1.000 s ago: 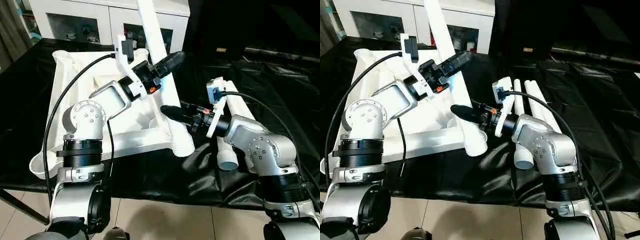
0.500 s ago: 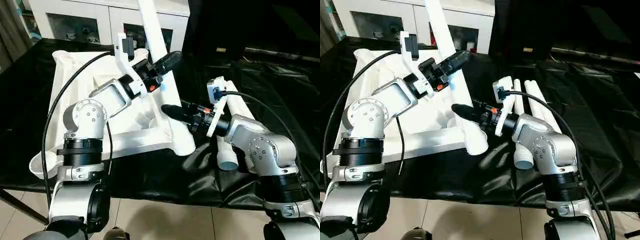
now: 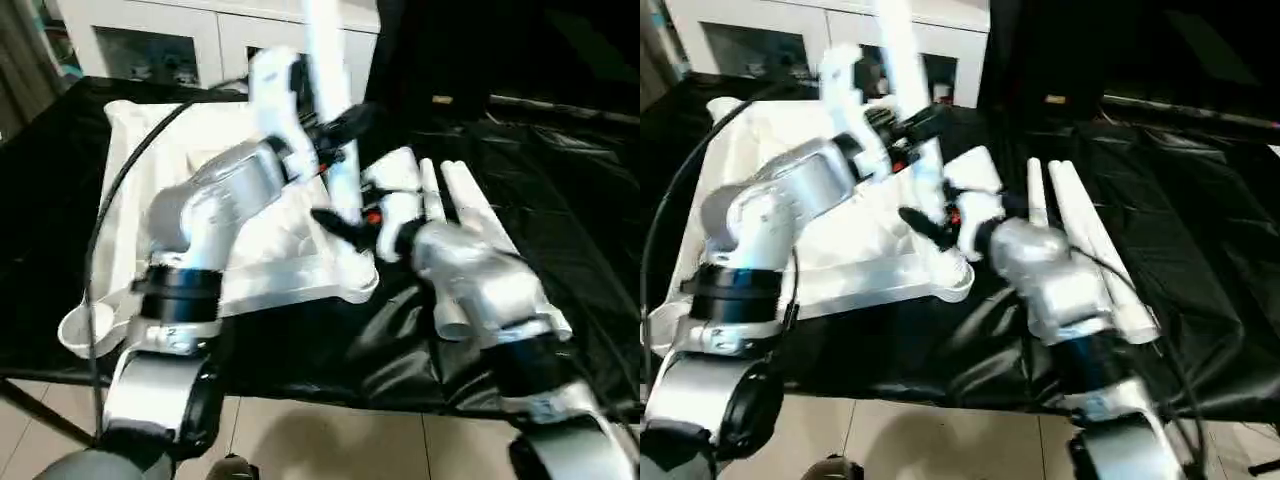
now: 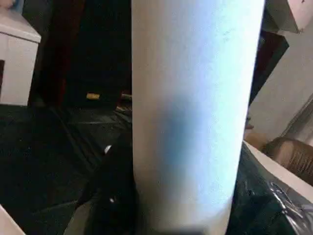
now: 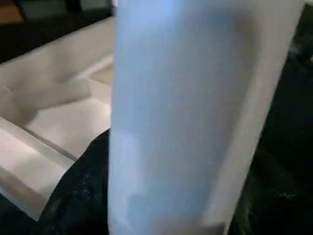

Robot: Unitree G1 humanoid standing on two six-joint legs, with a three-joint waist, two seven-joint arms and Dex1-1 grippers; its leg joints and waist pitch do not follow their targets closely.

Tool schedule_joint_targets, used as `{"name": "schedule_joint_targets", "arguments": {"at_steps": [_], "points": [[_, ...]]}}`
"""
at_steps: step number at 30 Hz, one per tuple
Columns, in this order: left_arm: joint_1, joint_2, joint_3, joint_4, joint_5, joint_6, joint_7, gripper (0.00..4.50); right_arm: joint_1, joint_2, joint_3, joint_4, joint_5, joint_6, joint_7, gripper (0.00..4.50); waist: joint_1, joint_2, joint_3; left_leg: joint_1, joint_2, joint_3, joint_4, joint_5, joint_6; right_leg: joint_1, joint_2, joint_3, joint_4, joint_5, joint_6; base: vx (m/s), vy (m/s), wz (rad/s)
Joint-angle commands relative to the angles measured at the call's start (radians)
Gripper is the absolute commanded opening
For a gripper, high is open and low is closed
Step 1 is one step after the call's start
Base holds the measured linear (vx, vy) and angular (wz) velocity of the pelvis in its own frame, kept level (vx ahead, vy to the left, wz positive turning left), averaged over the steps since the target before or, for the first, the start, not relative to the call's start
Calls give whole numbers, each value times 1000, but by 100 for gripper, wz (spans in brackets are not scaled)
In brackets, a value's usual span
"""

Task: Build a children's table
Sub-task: Move to table

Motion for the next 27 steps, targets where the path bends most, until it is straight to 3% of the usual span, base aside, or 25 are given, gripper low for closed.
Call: {"name": "schedule_joint_targets", "arguments": {"at_steps": [1,4,10,11,12,13,15,16,19,22,25,26,27], "points": [[-17,5,-12,-19,15,-6,9,177,-3,-5,-17,19,-20,9,-33,259,-3,13,-76,28,28,-10,-68,-147,-78,44,-62,31,-70,25,-168,0,0,0],[-10,20,-11,-20,26,-4,6,177,-10,11,-37,30,-16,10,-46,222,-4,13,-77,28,28,-10,-68,-137,-75,44,-61,30,-67,51,-169,0,0,0],[-4,35,-14,-15,42,-10,-5,177,-13,13,-54,24,7,5,-20,193,-3,14,-77,29,28,-9,-67,-140,-71,43,-61,31,-67,59,-172,0,0,0],[-1,44,-23,-15,48,-28,-31,177,-10,14,-59,12,28,6,7,191,-3,14,-76,29,28,-9,-67,-142,-71,43,-61,31,-67,56,-172,0,0,0],[1,49,-26,-17,48,-31,-42,233,-5,12,-63,1,50,7,37,189,-2,14,-77,30,28,-10,-68,-148,-67,43,-61,31,-68,49,-171,0,0,0],[6,46,-16,-19,14,-21,-79,247,1,8,-64,-15,73,7,72,189,-2,15,-76,29,28,-9,-68,-151,-67,43,-61,31,-68,47,-172,0,0,0],[18,47,13,-13,-38,-29,-144,253,34,-26,-67,-82,151,16,198,189,0,16,-75,29,29,-10,-68,-156,-60,45,-61,31,-68,49,-175,0,0,0],[18,47,13,-13,-38,-29,-144,266,34,-26,-67,-82,151,16,198,189,4,16,-77,29,30,-9,-66,-147,-52,47,-62,31,-67,73,-184,0,0,0],[42,70,28,-22,-120,-9,-287,299,61,-65,-92,-129,239,43,315,189,3,13,-76,27,26,-8,-65,-133,-33,48,-60,30,-67,84,-209,0,0,0],[71,113,-1,-60,-184,50,-421,305,80,-122,-103,-169,309,91,421,189,4,15,-76,28,30,-8,-67,-149,-32,48,-63,29,-66,47,-219,0,0,0],[67,127,-11,-56,-179,63,-441,305,84,-145,-108,-184,333,108,466,189,2,16,-76,30,30,-7,-66,-155,-33,44,-61,29,-67,33,-225,0,0,0],[67,127,-11,-56,-179,63,-441,275,84,-145,-108,-184,333,108,466,189,2,16,-76,30,30,-7,-66,-155,-33,44,-61,29,-67,33,-225,0,0,0],[61,130,-11,-52,-178,67,-443,275,87,-158,-112,-195,350,117,490,189,2,18,-74,29,30,-7,-68,-169,-38,43,-64,29,-71,1,-226,0,0,0]]}}
